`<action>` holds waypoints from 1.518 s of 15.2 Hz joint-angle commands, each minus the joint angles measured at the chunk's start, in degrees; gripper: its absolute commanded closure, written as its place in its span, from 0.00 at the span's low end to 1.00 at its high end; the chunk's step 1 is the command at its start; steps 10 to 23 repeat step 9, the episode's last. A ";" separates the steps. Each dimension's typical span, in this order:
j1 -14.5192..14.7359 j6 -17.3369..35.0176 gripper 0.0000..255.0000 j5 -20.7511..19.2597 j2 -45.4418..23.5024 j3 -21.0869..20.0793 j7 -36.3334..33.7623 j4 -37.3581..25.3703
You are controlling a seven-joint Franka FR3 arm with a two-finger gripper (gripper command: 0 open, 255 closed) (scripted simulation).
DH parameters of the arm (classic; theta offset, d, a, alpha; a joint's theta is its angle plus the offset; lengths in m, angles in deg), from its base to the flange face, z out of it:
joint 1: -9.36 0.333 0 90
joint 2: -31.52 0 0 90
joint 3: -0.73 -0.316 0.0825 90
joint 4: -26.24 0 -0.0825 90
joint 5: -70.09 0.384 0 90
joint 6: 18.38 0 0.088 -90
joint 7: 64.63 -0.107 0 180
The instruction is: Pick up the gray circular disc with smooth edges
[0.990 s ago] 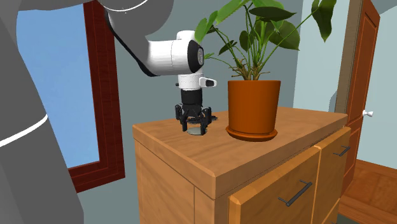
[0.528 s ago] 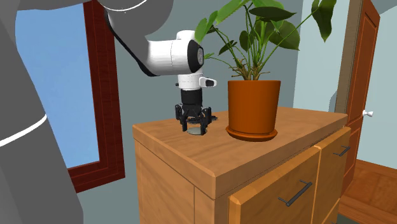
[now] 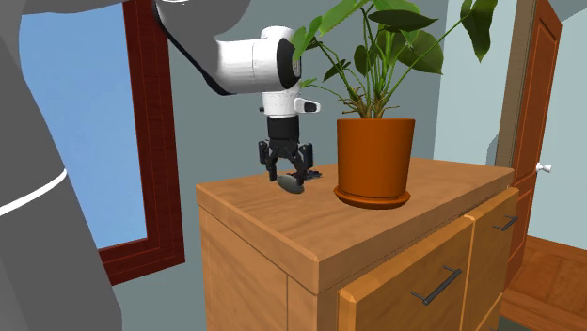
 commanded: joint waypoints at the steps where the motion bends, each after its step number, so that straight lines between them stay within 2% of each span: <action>1: -0.05 -1.66 1.00 -0.02 -0.05 0.07 0.06 -1.69; 7: -0.13 -6.32 1.00 -0.17 -0.45 0.13 0.02 -6.74; 23: -0.13 -6.44 1.00 -0.18 -0.46 0.13 0.02 -6.87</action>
